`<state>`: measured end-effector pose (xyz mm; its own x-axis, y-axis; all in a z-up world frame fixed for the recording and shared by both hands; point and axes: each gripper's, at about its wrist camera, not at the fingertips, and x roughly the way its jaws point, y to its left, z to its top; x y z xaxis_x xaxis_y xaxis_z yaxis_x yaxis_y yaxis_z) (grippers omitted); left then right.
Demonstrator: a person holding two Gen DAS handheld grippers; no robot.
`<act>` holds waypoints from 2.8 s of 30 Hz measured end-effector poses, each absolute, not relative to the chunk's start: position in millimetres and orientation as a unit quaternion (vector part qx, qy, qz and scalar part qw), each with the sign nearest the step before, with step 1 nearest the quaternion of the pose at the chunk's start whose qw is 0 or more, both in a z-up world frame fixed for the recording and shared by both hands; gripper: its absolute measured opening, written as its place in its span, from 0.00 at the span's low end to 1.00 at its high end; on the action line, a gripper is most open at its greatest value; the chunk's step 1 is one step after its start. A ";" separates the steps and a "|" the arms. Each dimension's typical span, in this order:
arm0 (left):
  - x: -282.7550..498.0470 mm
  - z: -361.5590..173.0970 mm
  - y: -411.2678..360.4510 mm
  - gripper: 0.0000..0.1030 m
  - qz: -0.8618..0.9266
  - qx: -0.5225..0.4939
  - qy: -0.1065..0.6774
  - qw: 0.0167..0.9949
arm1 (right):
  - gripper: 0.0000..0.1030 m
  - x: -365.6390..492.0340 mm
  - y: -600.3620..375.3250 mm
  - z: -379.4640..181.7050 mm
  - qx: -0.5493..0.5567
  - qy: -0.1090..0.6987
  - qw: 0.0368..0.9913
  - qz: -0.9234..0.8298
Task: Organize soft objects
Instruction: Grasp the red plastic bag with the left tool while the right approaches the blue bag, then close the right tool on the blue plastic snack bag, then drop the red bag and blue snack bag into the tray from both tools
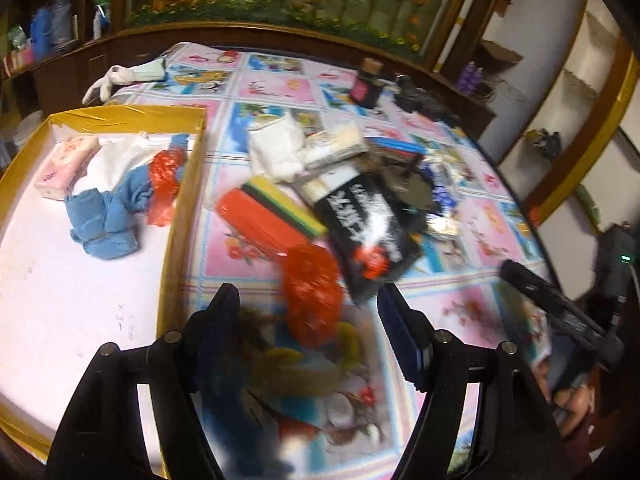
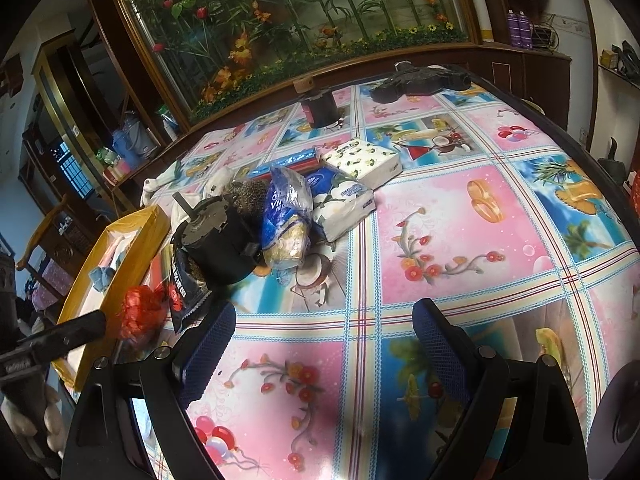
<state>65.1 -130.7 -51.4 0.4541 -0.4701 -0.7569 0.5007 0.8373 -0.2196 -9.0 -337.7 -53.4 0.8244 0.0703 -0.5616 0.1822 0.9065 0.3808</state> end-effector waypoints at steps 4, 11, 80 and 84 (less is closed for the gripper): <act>76.2 -75.2 -152.9 0.69 -0.257 0.060 0.450 0.853 | 0.88 -14.8 -339.7 -51.6 0.219 0.283 0.933 -0.032; 72.5 -70.2 -145.9 0.26 -0.284 0.035 0.442 0.850 | 0.88 -30.2 -379.3 -31.8 0.284 0.263 0.922 -0.027; 146.4 -44.2 58.9 0.27 -0.206 -0.171 0.445 0.855 | 0.24 87.5 -177.6 20.3 0.161 0.373 0.891 0.204; 167.1 -47.6 58.1 0.28 -0.187 -0.166 0.444 0.860 | 0.24 116.0 -139.2 13.4 0.141 0.398 0.877 0.227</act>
<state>167.1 58.1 -47.6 0.5353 -0.4702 -0.7017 0.1745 0.8744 -0.4527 116.0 -139.2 13.4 0.5795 0.5117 -0.6343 -0.2865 0.8565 0.4293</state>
